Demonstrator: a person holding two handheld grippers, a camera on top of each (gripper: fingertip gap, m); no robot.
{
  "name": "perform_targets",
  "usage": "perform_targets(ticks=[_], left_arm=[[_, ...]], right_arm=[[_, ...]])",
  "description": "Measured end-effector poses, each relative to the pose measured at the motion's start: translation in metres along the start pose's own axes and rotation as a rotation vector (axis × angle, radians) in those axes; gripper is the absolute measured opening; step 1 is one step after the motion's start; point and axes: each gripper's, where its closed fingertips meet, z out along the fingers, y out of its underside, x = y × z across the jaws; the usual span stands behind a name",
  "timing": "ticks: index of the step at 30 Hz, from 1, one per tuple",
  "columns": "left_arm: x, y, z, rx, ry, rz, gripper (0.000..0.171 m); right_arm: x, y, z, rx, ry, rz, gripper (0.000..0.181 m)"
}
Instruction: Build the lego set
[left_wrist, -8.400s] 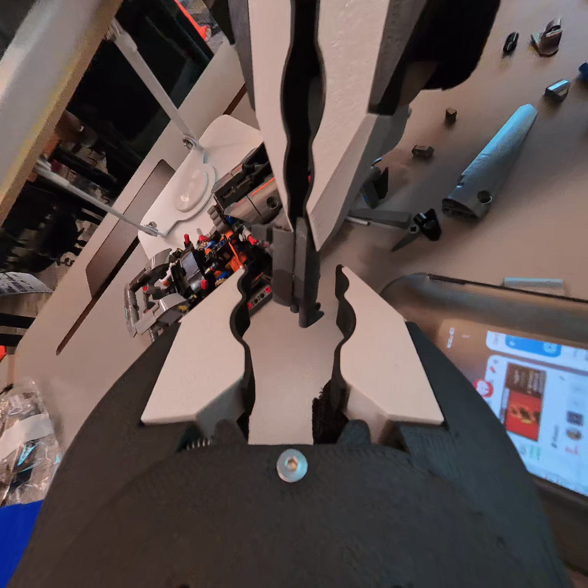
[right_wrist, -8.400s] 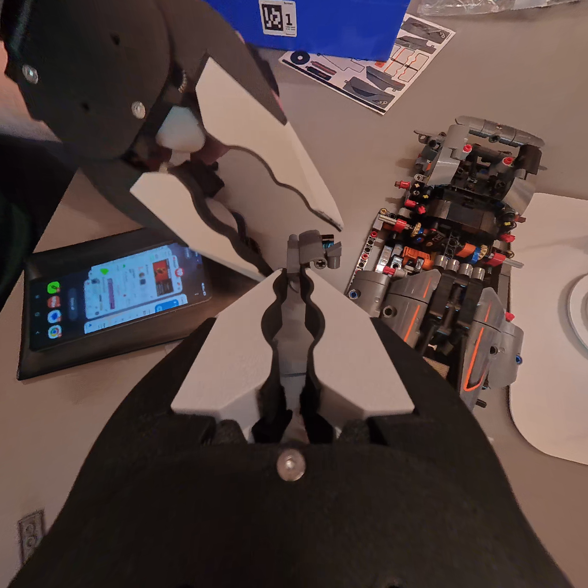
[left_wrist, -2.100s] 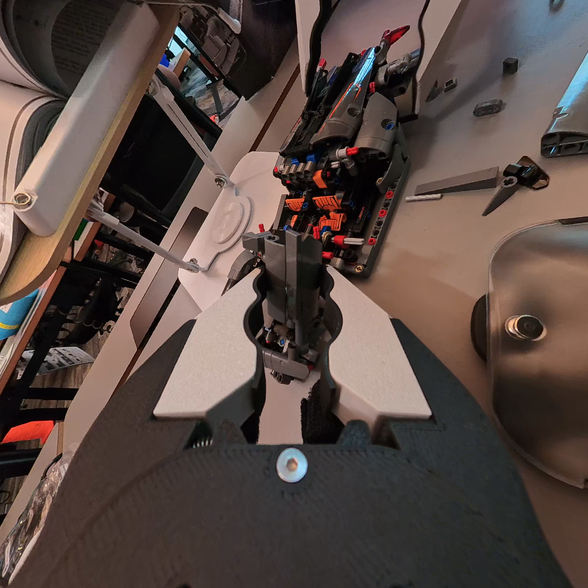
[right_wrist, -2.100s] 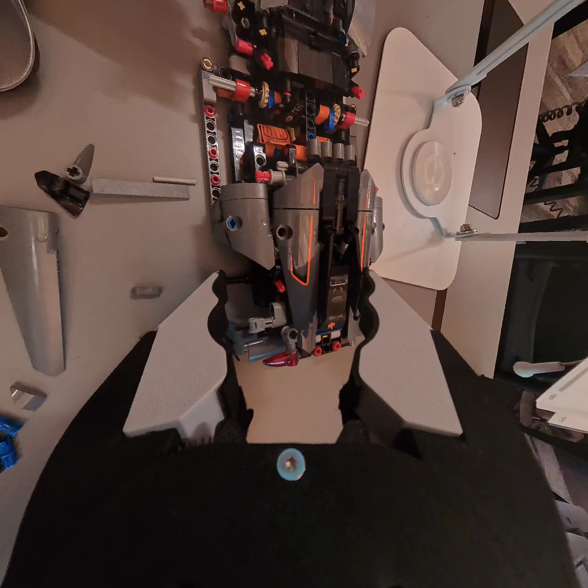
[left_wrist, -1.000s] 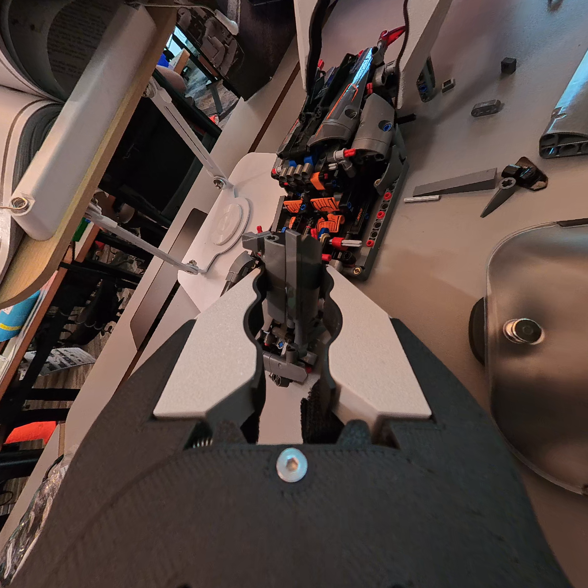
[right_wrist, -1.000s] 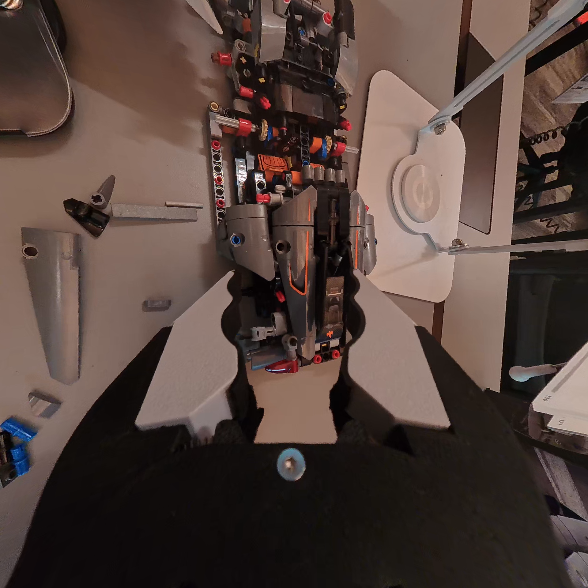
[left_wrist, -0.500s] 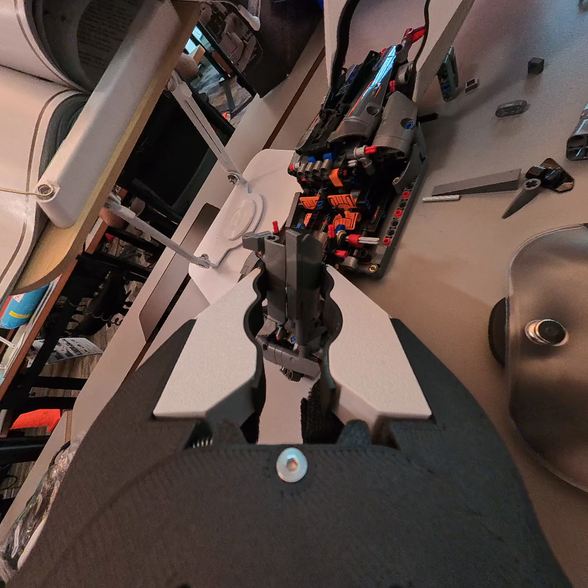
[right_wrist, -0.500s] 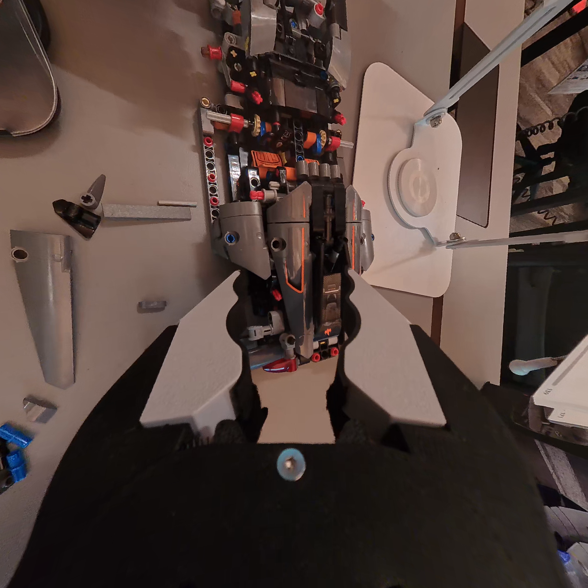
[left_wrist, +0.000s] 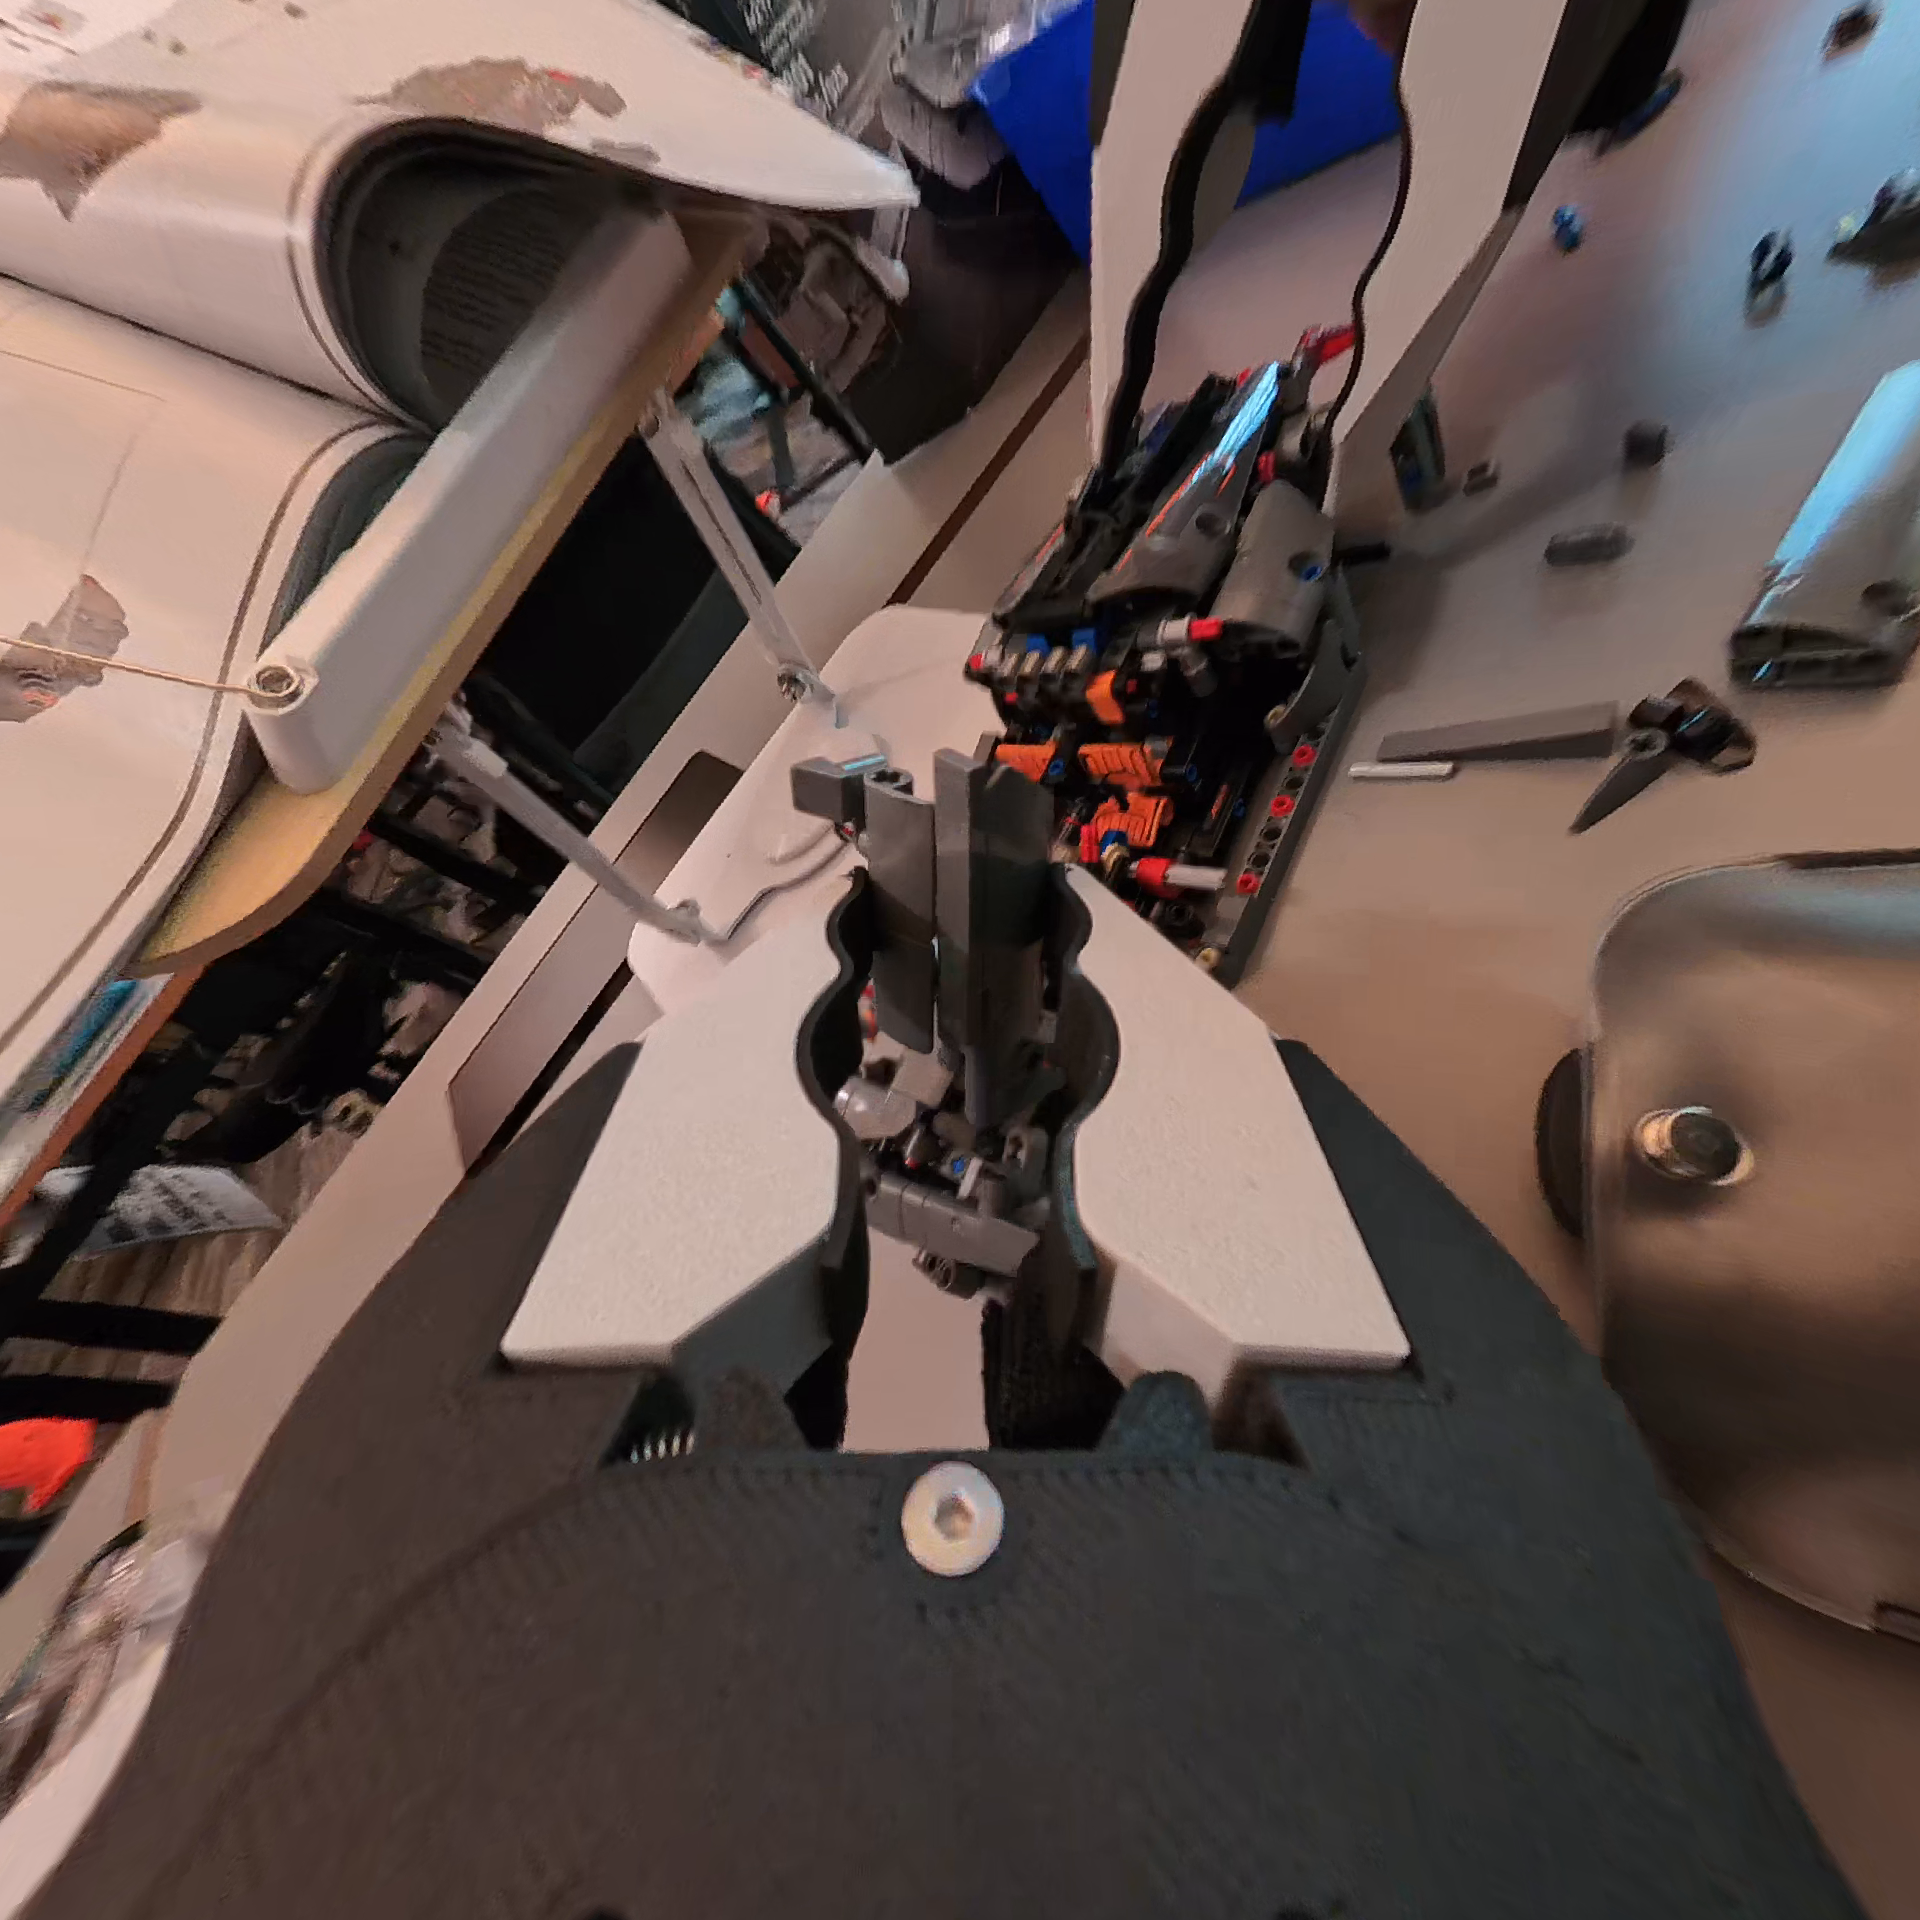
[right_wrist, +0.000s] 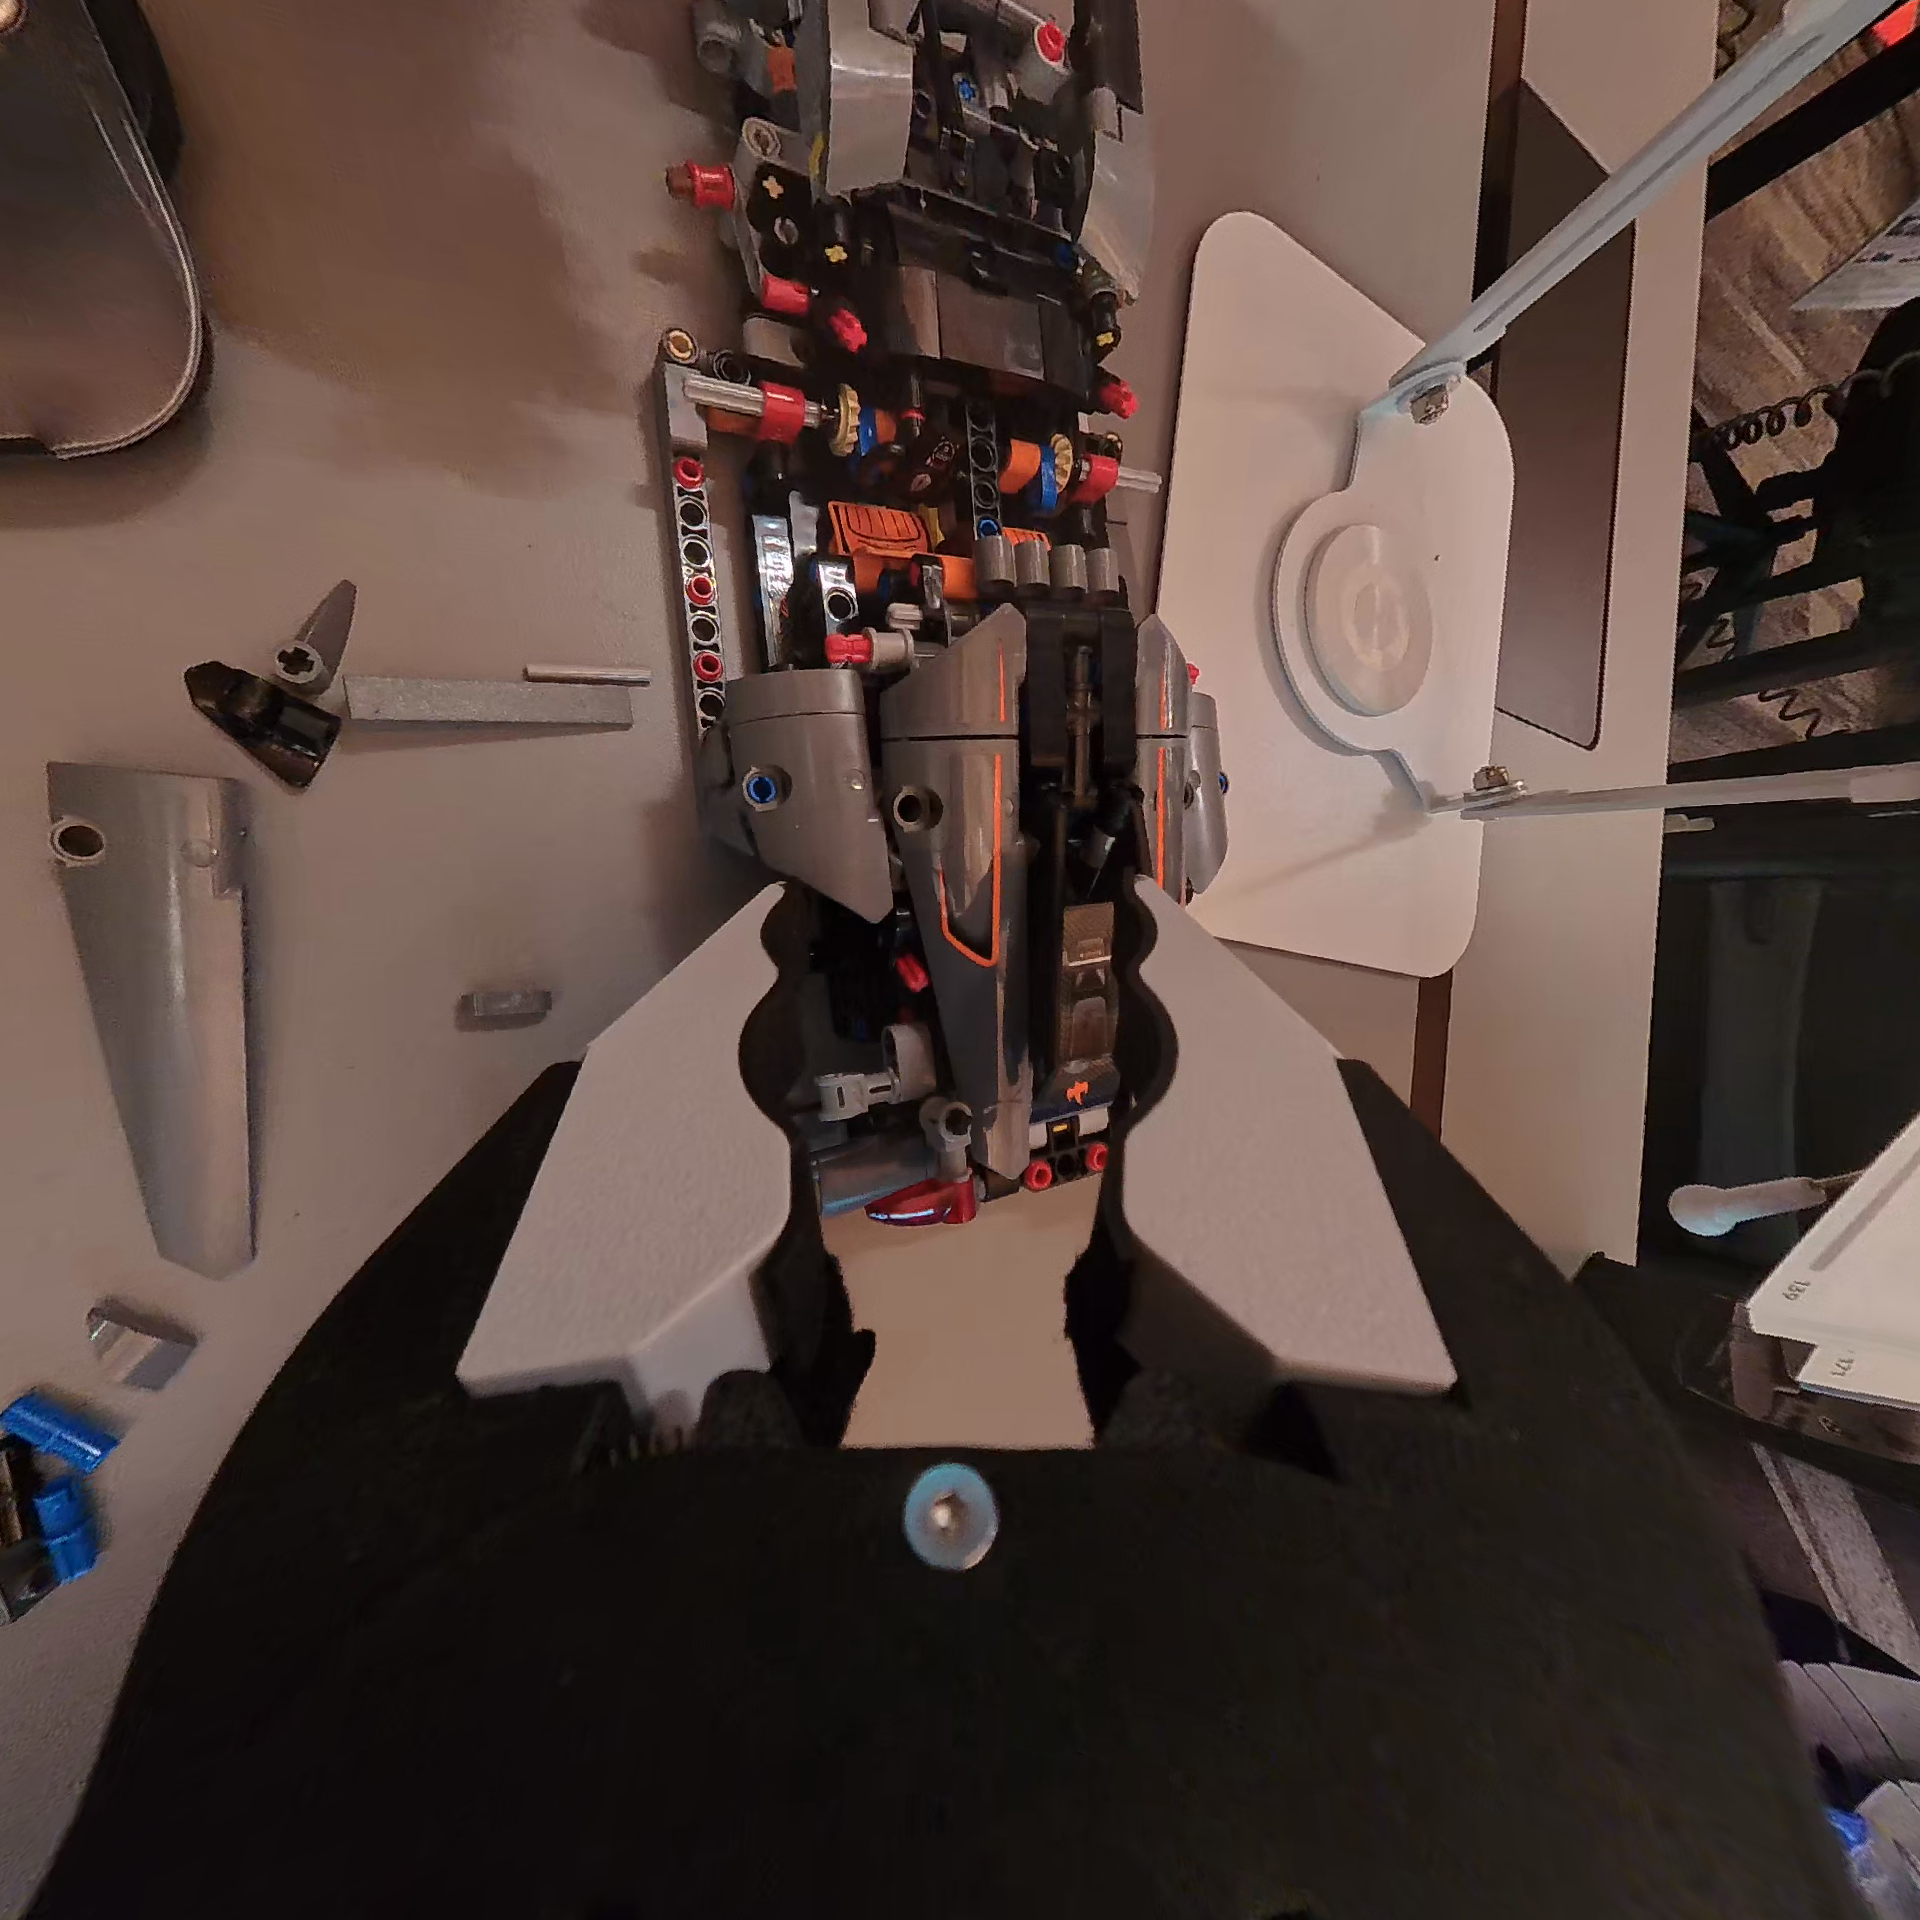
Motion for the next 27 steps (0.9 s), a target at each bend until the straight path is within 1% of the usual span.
perform_targets(ticks=[2,4,8,10,14,17,20,22,24,27], left_arm=[[0.002,-0.014,-0.007,0.107,0.050,-0.076,0.031],[-0.001,-0.027,-0.016,0.214,0.112,-0.191,0.031],[-0.017,-0.054,-0.043,0.449,0.219,-0.414,0.030],[-0.025,-0.057,-0.051,0.510,0.252,-0.491,0.030],[-0.031,-0.058,-0.056,0.563,0.292,-0.571,0.031],[-0.029,-0.059,-0.056,0.572,0.314,-0.589,0.031],[-0.025,-0.059,-0.053,0.551,0.305,-0.559,0.031],[-0.021,-0.052,-0.045,0.474,0.255,-0.488,0.031],[-0.011,-0.048,-0.037,0.393,0.216,-0.373,0.031],[0.006,-0.035,-0.019,0.235,0.154,-0.188,0.030]], right_arm=[[0.000,0.000,0.000,0.000,-0.001,0.002,0.057],[0.000,0.000,0.000,0.002,-0.003,0.004,0.057],[0.000,0.001,0.002,0.001,-0.007,0.008,0.057],[-0.001,0.002,0.004,-0.004,-0.009,0.005,0.057],[-0.003,0.002,0.005,-0.006,-0.012,0.000,0.057],[-0.003,0.001,0.005,-0.001,-0.011,0.003,0.058],[-0.002,0.001,0.003,0.002,-0.009,0.004,0.058],[-0.002,0.000,0.003,0.004,-0.010,0.007,0.058],[-0.001,0.000,0.002,0.006,-0.011,0.010,0.059],[0.000,-0.001,0.000,0.009,-0.012,0.017,0.060]])
